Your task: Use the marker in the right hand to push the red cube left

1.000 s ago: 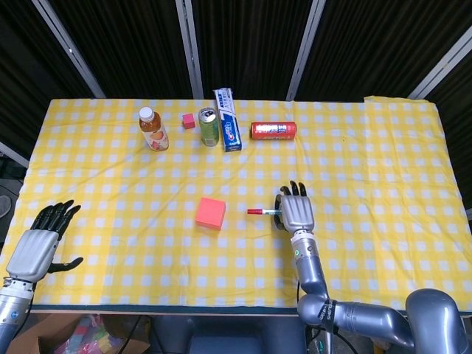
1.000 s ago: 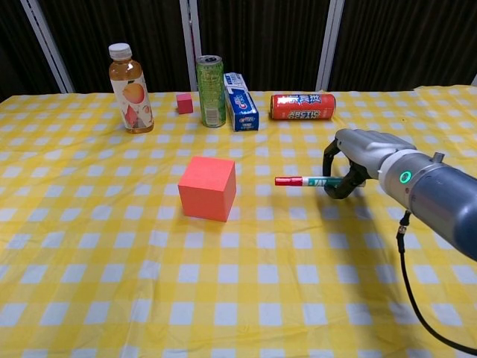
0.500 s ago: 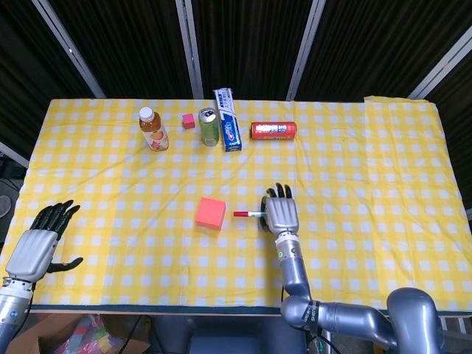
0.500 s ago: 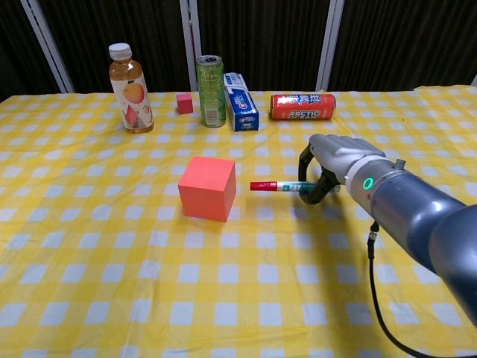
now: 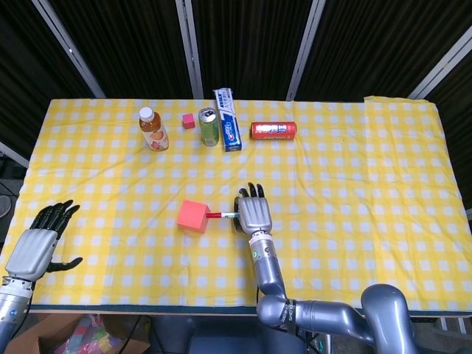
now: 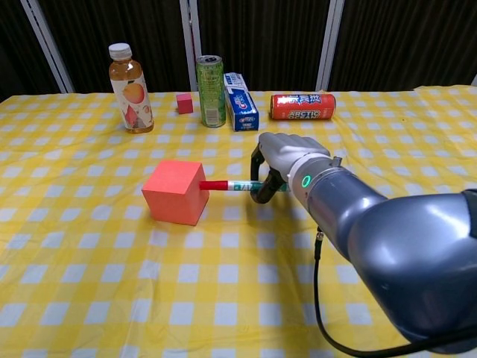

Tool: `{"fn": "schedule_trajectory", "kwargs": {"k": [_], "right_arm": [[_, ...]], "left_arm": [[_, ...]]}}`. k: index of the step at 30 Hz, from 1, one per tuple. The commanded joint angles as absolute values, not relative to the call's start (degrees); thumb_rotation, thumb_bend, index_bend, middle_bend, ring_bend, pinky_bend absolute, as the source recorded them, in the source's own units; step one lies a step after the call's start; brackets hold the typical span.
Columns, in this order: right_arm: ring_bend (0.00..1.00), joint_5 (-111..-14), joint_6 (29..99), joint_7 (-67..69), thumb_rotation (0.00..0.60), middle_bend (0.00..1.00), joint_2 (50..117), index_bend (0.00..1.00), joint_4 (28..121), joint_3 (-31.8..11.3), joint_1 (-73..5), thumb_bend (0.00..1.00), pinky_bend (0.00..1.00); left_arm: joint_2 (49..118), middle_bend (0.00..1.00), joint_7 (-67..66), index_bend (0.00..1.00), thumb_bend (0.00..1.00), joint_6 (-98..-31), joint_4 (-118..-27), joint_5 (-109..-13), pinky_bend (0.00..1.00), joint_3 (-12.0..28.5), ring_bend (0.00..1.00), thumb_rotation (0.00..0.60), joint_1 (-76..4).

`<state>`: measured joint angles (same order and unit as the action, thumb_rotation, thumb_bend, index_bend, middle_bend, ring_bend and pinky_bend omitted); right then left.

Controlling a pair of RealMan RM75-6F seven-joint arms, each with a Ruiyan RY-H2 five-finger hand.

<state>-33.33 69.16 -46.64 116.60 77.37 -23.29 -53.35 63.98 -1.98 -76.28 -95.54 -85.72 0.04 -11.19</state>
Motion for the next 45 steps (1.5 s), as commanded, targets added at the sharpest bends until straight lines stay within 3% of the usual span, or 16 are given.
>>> {"fn": "schedule_trajectory", "kwargs": {"k": [1,22,28,45], "right_arm": [[0.0,-33.25,69.03,-46.85,0.6,0.23,117.64,0.59,76.98,-23.49,-53.95,0.54,0.0],[0.0,-34.85,69.85,-47.94,0.6,0.23,120.33,0.59,76.49,-23.79,-55.31,0.54,0.0],[0.0,-35.73,71.66,-48.19,0.6,0.23,116.87,0.59,78.87,-23.03,-53.1,0.54,0.0],[0.0,-38.97,73.25,-42.85,0.6,0.23,97.05,0.59,88.69,-16.56,-40.6,0.54,0.0]], "left_arm": [[63.91,0.0,-2.01,0.0,0.0,-76.26,-95.61,-85.74,0.0,0.01,0.0,0.6,-11.19],[63.55,0.0,-2.22,0.0,0.0,-76.0,-95.94,-85.46,0.0,-0.15,0.0,0.6,-11.14],[63.53,0.0,-2.3,0.0,0.0,-75.92,-96.01,-85.36,0.0,-0.2,0.0,0.6,-11.12],[63.87,0.0,-3.92,0.0,0.0,-76.47,-96.36,-85.8,0.0,-0.47,0.0,0.6,-10.83]]}}
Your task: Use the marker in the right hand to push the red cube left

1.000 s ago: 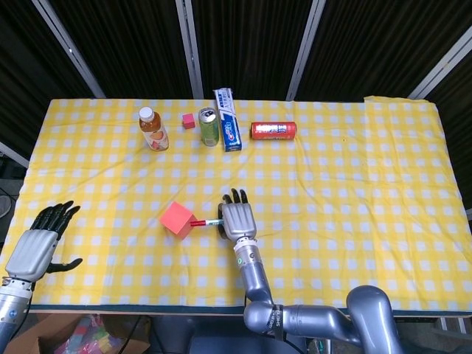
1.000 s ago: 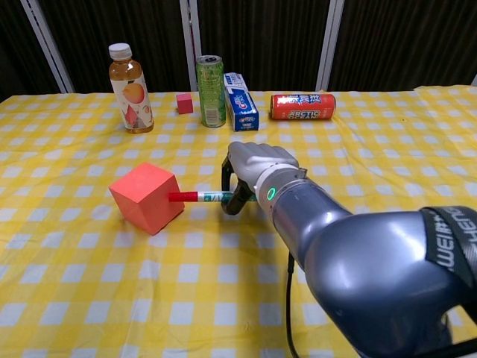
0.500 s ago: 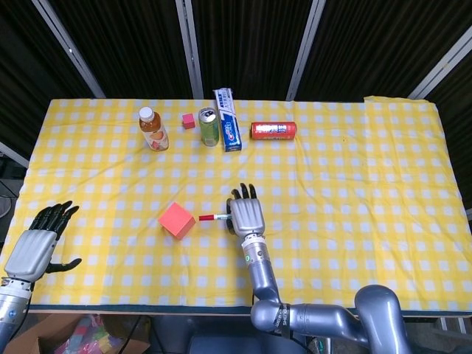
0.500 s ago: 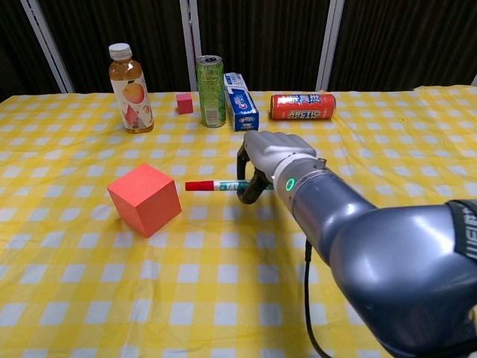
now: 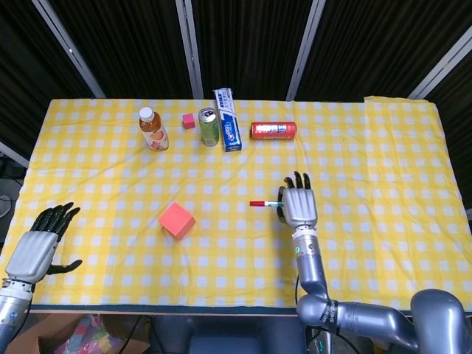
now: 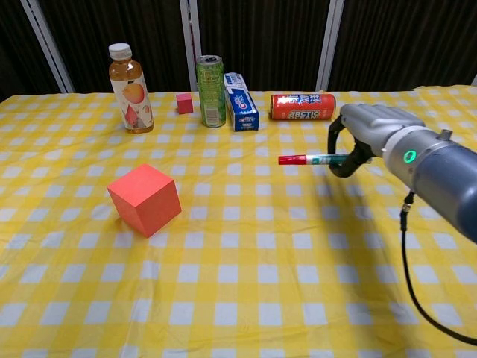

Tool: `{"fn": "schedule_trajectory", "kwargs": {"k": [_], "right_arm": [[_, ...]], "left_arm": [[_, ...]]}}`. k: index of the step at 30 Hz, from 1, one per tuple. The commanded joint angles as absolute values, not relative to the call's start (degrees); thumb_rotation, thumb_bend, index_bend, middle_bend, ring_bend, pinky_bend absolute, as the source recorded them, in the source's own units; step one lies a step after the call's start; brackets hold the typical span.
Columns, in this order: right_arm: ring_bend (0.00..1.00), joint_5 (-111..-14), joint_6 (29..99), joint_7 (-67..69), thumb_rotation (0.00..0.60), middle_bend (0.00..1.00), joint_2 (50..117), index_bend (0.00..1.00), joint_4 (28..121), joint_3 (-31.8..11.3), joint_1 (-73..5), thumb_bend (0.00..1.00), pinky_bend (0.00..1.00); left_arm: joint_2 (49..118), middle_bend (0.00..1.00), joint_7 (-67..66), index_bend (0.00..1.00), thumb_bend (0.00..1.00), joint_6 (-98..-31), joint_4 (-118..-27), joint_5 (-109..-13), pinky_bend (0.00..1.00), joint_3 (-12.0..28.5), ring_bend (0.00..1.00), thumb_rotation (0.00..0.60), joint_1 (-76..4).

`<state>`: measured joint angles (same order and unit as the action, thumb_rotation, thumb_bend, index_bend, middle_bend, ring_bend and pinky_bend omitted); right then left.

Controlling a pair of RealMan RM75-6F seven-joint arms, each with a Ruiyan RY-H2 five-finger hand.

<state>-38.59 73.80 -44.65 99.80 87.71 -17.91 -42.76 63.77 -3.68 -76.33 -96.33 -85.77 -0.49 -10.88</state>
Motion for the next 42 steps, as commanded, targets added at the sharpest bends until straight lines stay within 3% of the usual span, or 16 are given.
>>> {"fn": "schedule_trajectory", "kwargs": {"k": [1,10,18,28,37,42], "right_arm": [[0.0,-39.12,72.76,-42.14,0.6,0.23,96.1,0.59,88.79,-16.12,-39.96,0.54,0.0],[0.0,-41.44,68.4,-35.98,0.6,0.23,90.92,0.59,87.72,-13.12,-36.25,0.54,0.0],[0.0,-42.76,66.44,-33.43,0.6,0.23,90.85,0.57,86.05,-12.62,-35.79,0.54,0.0],[0.0,-43.17,66.41,-33.74,0.6,0.18,91.6,0.24,85.42,-12.44,-35.91,0.54,0.0],[0.0,-46.3,69.59,-34.25,0.6,0.14,87.51,0.18,91.43,-11.45,-34.21,0.54,0.0],[0.0,-54.25,73.5,-31.74,0.6,0.09,79.4,0.09,99.42,-8.36,-30.31,0.54,0.0]], "left_arm": [[63.93,0.0,-4.1,0.0,0.0,-76.54,-96.38,-85.76,0.0,-0.46,0.0,0.6,-10.78],[64.47,0.0,-5.54,0.0,0.0,-76.58,-96.51,-85.04,0.0,-0.31,0.0,0.6,-10.62],[64.8,0.0,-6.11,0.0,0.0,-76.7,-96.67,-84.64,0.0,-0.16,0.0,0.6,-10.51],[64.8,0.0,-6.06,0.0,0.0,-76.39,-96.65,-84.14,0.0,-0.03,0.0,0.6,-10.56],[64.83,0.0,-5.31,0.0,0.0,-77.1,-96.35,-84.75,0.0,0.03,0.0,0.6,-10.37],[65.42,0.0,-4.04,0.0,0.0,-79.21,-95.47,-86.22,0.0,0.33,0.0,0.6,-9.91]]}}
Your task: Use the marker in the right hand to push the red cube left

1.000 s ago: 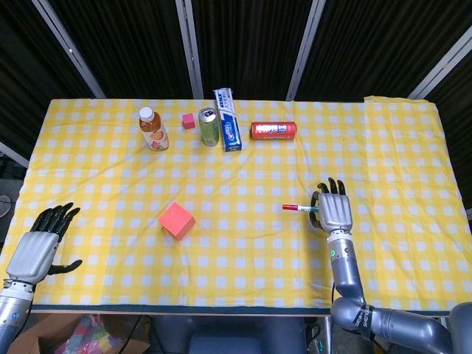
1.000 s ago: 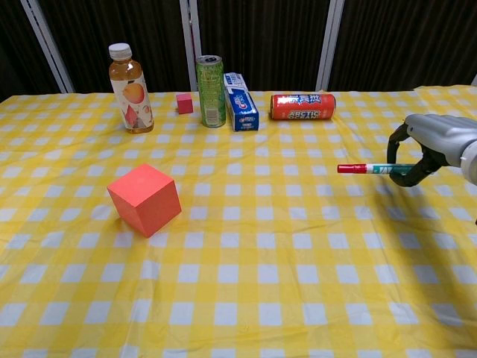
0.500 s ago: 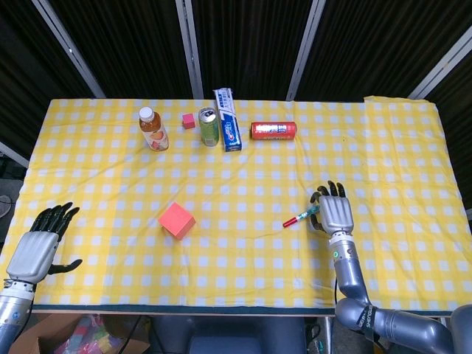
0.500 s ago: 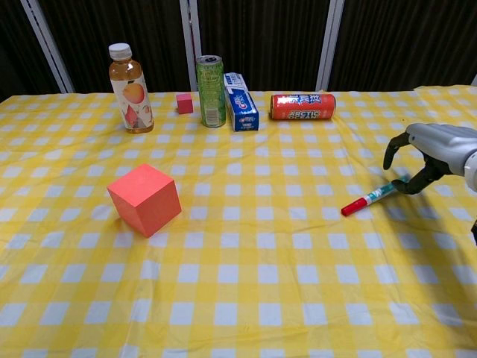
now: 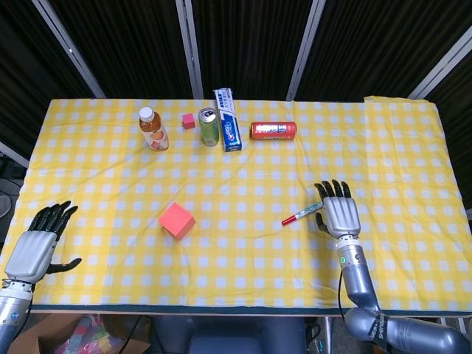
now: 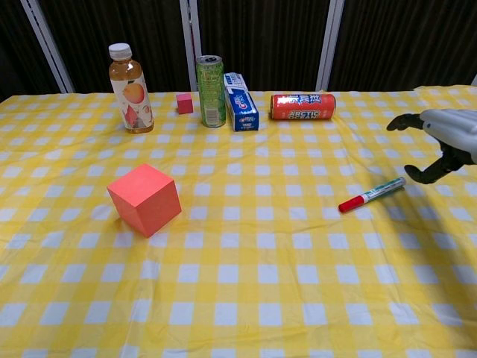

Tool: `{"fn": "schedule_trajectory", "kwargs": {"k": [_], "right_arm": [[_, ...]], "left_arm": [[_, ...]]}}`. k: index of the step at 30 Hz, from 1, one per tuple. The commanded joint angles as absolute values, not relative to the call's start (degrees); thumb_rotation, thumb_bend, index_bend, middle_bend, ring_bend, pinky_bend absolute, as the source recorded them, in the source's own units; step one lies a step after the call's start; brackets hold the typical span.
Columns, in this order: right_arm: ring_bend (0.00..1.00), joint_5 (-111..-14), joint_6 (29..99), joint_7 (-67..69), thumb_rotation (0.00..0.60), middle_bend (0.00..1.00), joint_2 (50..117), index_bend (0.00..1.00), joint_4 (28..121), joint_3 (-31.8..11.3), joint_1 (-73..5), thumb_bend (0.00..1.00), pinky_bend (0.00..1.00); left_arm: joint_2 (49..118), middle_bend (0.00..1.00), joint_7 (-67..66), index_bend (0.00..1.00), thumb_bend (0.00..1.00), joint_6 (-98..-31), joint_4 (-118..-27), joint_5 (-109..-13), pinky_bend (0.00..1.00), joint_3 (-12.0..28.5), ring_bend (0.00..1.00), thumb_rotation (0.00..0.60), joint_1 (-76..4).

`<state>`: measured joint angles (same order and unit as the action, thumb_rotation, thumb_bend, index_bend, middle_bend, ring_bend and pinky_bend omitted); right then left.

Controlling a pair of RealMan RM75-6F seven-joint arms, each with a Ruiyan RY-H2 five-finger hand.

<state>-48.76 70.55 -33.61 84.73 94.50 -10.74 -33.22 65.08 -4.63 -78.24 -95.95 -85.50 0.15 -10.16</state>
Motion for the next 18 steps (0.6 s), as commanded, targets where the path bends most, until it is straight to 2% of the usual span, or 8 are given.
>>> {"fn": "schedule_trajectory", "kwargs": {"k": [1,7,11,18], "right_arm": [[0.0,-56.0,74.36,-31.22,0.6,0.08,78.02,0.08,100.36,-7.58,-29.49,0.54,0.0],[0.0,-69.54,82.87,-23.36,0.6,0.01,69.15,0.0,103.28,-0.49,-21.05,0.53,0.0],[0.0,-75.52,87.1,-16.47,0.6,0.0,65.07,0.0,101.72,3.65,-15.55,0.47,0.0],[0.0,-84.2,95.43,-8.56,0.6,0.0,64.53,0.0,92.74,8.15,-7.25,0.44,0.0]], "left_arm": [[65.53,0.0,-3.87,0.0,0.0,-79.57,-95.28,-86.49,0.0,0.39,0.0,0.6,-9.85],[66.66,0.0,-3.35,0.0,0.0,-82.01,-93.46,-88.47,0.0,0.61,0.0,0.6,-9.41],[67.43,0.0,-4.24,0.0,0.0,-83.35,-92.49,-89.35,0.0,0.71,0.0,0.6,-9.09],[68.6,0.0,-6.12,0.0,0.0,-85.19,-91.26,-90.39,0.0,1.11,0.0,0.6,-8.78]]}}
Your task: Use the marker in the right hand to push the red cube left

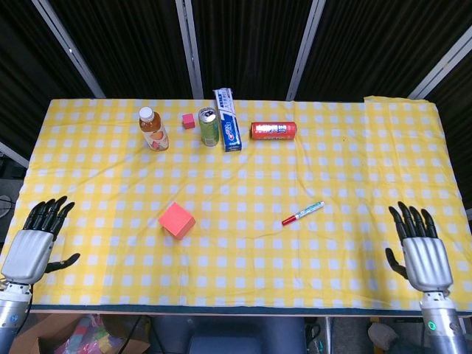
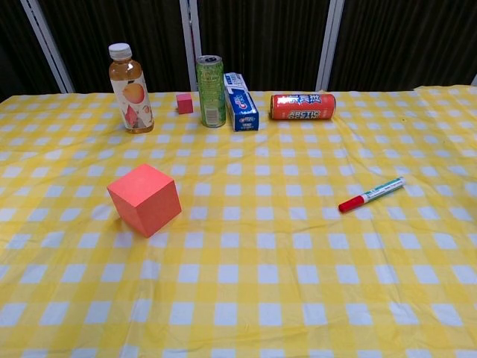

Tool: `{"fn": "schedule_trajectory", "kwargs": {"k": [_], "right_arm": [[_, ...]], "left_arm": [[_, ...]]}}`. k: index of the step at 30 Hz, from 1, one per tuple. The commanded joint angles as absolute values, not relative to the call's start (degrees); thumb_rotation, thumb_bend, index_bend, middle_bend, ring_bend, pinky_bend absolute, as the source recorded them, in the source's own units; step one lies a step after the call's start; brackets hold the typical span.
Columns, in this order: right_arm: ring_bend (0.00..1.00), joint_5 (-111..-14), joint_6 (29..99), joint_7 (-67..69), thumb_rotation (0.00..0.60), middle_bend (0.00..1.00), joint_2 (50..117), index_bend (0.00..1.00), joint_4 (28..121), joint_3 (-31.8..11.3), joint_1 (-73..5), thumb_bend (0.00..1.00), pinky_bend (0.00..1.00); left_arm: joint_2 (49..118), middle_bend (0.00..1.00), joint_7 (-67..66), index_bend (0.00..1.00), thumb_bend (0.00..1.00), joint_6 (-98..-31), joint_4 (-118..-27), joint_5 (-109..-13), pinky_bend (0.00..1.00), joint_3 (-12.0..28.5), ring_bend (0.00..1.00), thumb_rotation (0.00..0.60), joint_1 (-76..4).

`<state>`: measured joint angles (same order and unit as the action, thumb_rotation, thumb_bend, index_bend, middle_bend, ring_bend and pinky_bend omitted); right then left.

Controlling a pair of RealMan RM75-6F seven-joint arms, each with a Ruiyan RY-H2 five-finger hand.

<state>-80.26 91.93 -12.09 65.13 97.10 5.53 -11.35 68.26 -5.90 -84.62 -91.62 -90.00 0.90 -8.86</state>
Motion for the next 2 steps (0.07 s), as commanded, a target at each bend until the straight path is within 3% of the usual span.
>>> {"fn": "schedule_trajectory", "kwargs": {"k": [1,2], "right_arm": [[0.0,-84.94,96.16,-7.46,0.6,0.0,64.74,0.0,91.91,8.27,-6.5,0.44,0.0],[0.0,-85.65,97.03,-6.35,0.6,0.0,65.02,0.0,91.18,8.21,-5.82,0.44,0.0]], "left_arm": [[68.85,0.0,-6.07,0.0,0.0,-85.65,-90.99,-90.66,0.0,1.23,0.0,0.6,-8.73],[69.12,0.0,-5.95,0.0,0.0,-86.16,-90.73,-90.89,0.0,1.39,0.0,0.6,-8.67]]}}
